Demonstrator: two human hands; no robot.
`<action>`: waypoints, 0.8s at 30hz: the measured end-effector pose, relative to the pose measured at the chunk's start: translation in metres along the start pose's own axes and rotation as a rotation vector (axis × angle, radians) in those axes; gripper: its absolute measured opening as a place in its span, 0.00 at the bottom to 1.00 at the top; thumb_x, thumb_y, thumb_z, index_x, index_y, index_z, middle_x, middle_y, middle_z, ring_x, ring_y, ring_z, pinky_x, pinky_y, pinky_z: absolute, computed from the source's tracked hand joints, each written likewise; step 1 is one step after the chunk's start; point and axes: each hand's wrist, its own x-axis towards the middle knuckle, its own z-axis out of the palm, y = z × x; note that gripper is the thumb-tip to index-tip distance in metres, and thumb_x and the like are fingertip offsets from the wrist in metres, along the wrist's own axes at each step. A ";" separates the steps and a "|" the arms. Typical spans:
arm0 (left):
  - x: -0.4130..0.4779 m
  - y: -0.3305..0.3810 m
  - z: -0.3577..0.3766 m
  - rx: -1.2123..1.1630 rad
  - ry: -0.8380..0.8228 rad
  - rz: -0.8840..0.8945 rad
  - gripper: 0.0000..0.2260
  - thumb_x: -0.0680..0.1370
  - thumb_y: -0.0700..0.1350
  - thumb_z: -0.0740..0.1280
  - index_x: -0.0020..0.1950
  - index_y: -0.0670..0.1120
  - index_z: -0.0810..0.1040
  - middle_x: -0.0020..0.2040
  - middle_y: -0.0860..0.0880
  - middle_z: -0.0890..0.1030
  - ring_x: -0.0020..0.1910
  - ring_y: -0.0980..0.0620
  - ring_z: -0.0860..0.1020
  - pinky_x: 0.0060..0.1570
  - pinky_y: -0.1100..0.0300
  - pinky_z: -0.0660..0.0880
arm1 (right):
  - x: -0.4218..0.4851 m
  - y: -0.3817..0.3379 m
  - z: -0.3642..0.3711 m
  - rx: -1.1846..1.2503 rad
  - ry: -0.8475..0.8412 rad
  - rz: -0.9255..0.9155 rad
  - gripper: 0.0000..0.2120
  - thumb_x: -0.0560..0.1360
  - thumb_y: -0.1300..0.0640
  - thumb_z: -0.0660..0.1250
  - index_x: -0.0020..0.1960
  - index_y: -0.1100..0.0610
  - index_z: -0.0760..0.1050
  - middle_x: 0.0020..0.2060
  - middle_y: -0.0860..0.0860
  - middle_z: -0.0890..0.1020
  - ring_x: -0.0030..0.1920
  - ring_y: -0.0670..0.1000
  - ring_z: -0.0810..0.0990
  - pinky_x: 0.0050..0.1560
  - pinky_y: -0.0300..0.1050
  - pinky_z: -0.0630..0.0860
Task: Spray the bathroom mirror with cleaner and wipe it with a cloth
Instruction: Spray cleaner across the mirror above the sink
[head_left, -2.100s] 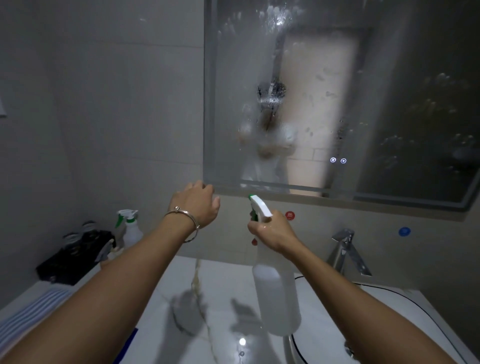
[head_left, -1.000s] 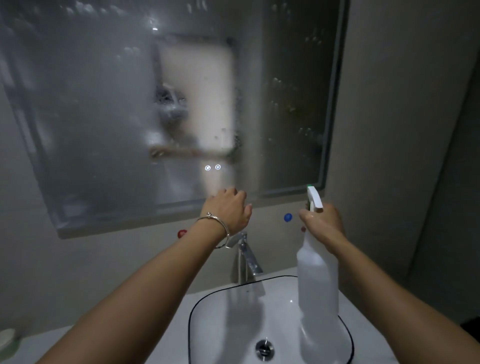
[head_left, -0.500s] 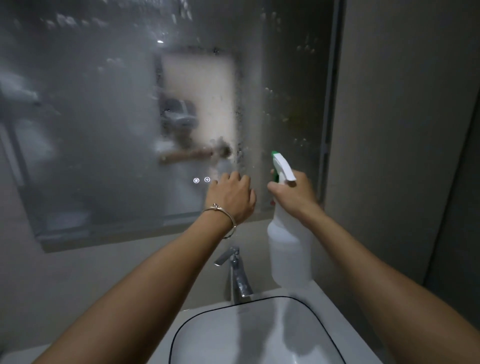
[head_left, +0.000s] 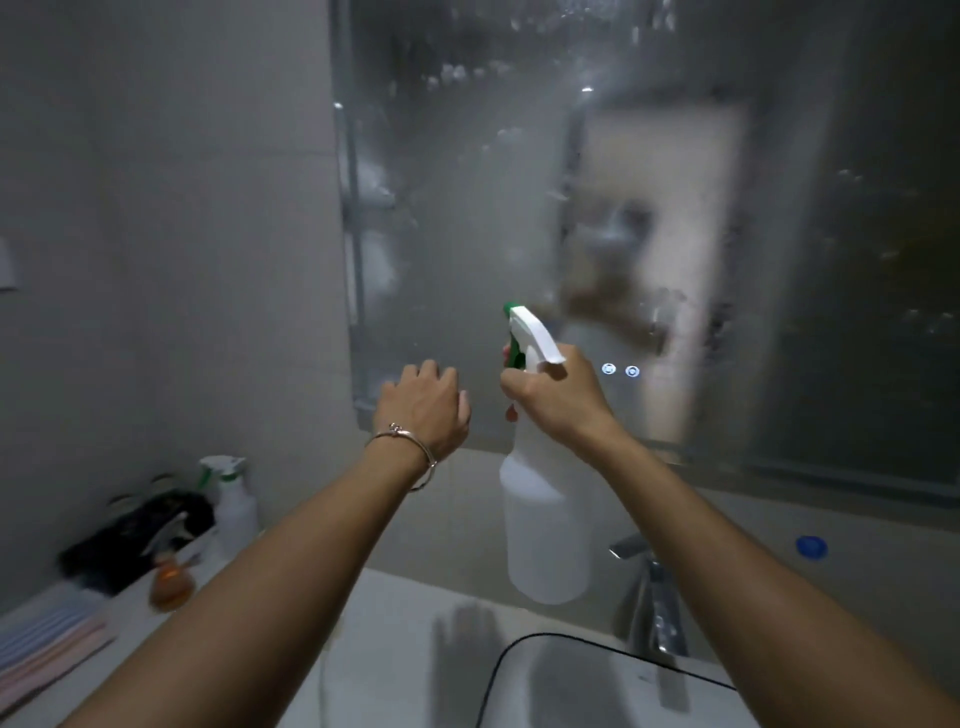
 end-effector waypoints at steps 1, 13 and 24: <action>-0.003 -0.011 0.001 0.019 -0.006 -0.025 0.15 0.78 0.52 0.54 0.57 0.45 0.72 0.56 0.43 0.75 0.54 0.42 0.73 0.48 0.52 0.70 | 0.003 -0.002 0.012 0.014 -0.035 -0.009 0.12 0.60 0.56 0.63 0.42 0.59 0.78 0.30 0.50 0.80 0.27 0.49 0.81 0.34 0.47 0.79; -0.065 -0.116 0.063 -0.208 -0.225 -0.107 0.16 0.79 0.53 0.55 0.63 0.48 0.71 0.61 0.46 0.74 0.59 0.44 0.73 0.54 0.54 0.69 | 0.008 0.052 0.129 0.002 -0.084 0.108 0.02 0.66 0.63 0.67 0.38 0.59 0.76 0.28 0.51 0.78 0.25 0.49 0.79 0.24 0.39 0.73; -0.138 -0.227 0.177 -0.474 -0.526 -0.086 0.20 0.78 0.50 0.58 0.69 0.49 0.65 0.65 0.46 0.70 0.63 0.45 0.68 0.58 0.52 0.68 | -0.031 0.132 0.314 -0.109 -0.371 0.315 0.04 0.66 0.62 0.66 0.36 0.60 0.71 0.26 0.49 0.72 0.26 0.45 0.68 0.26 0.35 0.66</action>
